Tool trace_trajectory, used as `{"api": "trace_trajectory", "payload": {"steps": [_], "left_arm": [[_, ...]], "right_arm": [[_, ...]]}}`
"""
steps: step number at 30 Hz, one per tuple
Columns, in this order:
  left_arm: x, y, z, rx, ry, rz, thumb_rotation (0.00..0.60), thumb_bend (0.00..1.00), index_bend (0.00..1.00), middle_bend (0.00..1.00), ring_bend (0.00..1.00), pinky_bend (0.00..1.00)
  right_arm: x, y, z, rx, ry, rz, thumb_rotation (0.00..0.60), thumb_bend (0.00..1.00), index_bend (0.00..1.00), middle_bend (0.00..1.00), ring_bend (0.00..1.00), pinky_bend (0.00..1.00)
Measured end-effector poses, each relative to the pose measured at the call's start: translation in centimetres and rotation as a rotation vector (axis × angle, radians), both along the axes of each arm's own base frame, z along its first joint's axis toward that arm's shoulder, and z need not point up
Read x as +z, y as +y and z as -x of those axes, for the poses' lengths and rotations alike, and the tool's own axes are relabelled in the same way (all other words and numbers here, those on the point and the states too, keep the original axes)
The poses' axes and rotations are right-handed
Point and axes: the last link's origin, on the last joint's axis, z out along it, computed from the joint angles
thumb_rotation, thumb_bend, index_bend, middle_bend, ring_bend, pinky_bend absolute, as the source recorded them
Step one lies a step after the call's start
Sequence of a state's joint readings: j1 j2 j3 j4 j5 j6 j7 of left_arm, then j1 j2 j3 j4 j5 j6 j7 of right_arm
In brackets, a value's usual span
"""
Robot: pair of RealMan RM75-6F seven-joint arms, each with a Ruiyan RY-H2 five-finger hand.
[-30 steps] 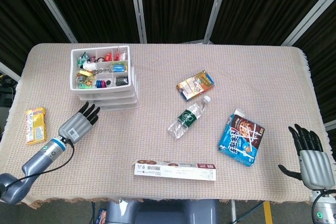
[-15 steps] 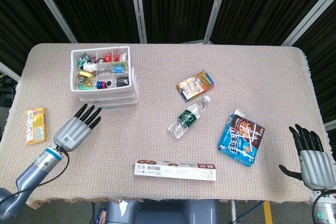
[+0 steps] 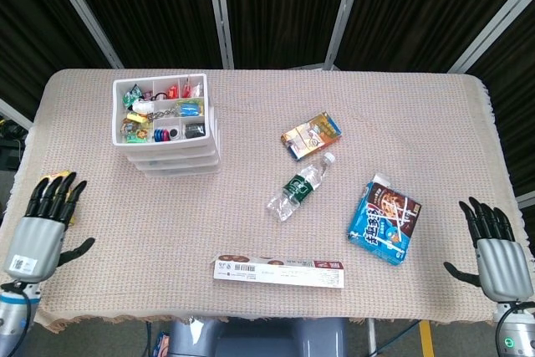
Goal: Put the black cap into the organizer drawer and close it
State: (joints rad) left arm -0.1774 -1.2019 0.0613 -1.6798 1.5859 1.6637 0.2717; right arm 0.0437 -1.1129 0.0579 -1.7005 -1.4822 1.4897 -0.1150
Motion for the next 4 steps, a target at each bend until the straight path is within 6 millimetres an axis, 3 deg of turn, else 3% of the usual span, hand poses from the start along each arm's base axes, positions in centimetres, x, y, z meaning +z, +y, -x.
{"api": "trace_trajectory", "payload": {"steps": [4], "left_arm": [[0.8,-1.2,1.4,0.048,-0.029,-0.013,0.600,0.12,0.00,0.00,0.00,0.00]], "right_arm": [[-0.1,0.0,-0.1,0.005,0.004,-0.003,0.600,0.01,0.05,0.00,0.00,0.00]]}}
